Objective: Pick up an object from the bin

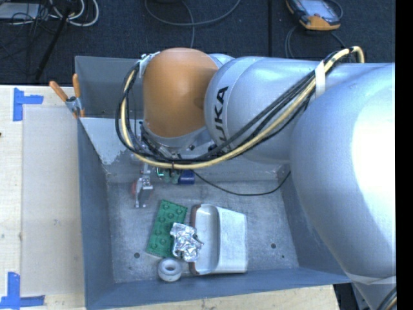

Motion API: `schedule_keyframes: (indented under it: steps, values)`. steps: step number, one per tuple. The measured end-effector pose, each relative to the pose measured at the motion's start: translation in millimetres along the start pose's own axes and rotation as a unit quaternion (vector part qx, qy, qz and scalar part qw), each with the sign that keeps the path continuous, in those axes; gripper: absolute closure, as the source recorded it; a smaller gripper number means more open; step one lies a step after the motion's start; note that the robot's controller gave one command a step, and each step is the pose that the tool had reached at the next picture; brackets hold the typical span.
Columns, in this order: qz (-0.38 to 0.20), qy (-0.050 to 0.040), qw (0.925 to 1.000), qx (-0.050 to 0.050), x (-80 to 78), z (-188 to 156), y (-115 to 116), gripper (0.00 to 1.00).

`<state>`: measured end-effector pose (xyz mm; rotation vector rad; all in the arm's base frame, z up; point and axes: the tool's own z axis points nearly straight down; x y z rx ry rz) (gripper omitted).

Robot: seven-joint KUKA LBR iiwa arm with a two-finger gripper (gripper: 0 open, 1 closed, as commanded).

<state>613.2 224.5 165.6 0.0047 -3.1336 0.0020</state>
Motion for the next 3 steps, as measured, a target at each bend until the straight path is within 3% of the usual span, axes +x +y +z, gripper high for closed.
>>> schedule_keyframes:
  steps: [1, 2, 3]
  values:
    - [0.012, -0.0060, 0.9999, -0.002, 0.6, 83, -29, 0.00]
    - [0.014, -0.0049, 0.9999, -0.001, 1.1, 85, -30, 1.00]
    - [0.009, -0.0082, 0.9999, -0.002, 4.0, -42, -12, 1.00]
